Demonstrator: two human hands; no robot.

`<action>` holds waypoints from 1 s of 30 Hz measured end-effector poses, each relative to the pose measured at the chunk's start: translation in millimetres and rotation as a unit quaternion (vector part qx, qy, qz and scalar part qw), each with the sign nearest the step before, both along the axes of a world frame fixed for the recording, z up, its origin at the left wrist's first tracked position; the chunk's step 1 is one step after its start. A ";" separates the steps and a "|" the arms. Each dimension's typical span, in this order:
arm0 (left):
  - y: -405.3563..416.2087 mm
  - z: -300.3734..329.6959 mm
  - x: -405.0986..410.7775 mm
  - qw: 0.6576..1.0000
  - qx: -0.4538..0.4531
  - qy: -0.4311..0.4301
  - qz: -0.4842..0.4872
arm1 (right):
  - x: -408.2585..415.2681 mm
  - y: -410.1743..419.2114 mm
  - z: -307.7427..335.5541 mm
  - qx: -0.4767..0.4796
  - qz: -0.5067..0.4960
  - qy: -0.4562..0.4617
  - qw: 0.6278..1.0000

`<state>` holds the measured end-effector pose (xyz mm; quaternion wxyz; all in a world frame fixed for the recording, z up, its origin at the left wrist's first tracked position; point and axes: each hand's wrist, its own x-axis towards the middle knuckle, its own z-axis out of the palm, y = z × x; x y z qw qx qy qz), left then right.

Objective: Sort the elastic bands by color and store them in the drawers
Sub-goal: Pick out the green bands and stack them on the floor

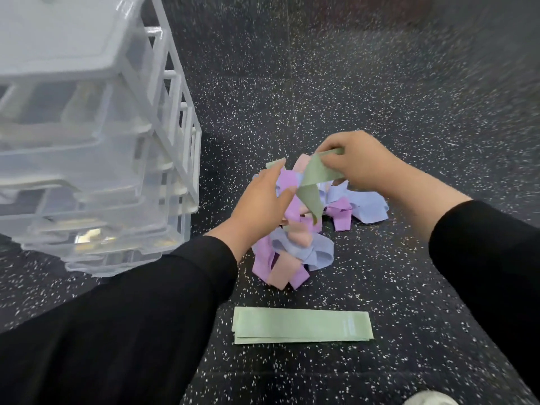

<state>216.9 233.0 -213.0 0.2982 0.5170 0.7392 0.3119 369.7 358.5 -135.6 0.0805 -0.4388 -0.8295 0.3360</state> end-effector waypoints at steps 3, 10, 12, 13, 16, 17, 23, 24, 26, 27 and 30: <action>-5.1 34.0 7.7 0.996 0.026 -0.089 -0.004 | 2.5 -18.5 42.2 0.006 0.022 0.026 0.999; -29.1 103.8 23.6 0.968 0.060 -0.245 0.002 | 19.1 -64.0 119.9 0.053 0.090 -0.017 0.994; -39.8 111.8 24.4 0.971 0.068 -0.231 0.002 | 27.3 -74.3 129.2 0.061 0.075 0.003 0.995; -46.3 114.1 23.9 0.969 0.069 -0.236 -0.002 | 32.2 -78.1 131.9 0.063 0.062 0.017 0.996; -69.7 116.1 24.5 0.964 0.050 -0.258 -0.041 | 46.5 -90.4 131.8 0.059 0.038 0.043 0.997; -77.3 114.6 26.1 0.962 0.035 -0.266 -0.051 | 51.3 -94.0 128.4 0.057 0.033 0.048 0.997; -121.8 88.7 43.9 0.957 -0.066 -0.271 -0.078 | 83.6 -107.8 93.9 -0.014 -0.018 0.091 0.996; -128.3 82.2 44.8 0.958 -0.087 -0.259 -0.083 | 89.4 -109.8 86.2 -0.025 -0.028 0.097 0.995; -139.5 68.5 42.4 0.957 -0.130 -0.241 -0.094 | 101.2 -113.3 69.9 -0.040 -0.052 0.108 0.992; -144.8 61.7 39.8 0.954 -0.154 -0.236 -0.098 | 107.3 -114.1 61.8 -0.045 -0.071 0.110 0.990; -161.3 43.0 28.3 0.950 -0.233 -0.183 -0.103 | 127.0 -110.2 34.8 -0.053 -0.137 0.113 0.983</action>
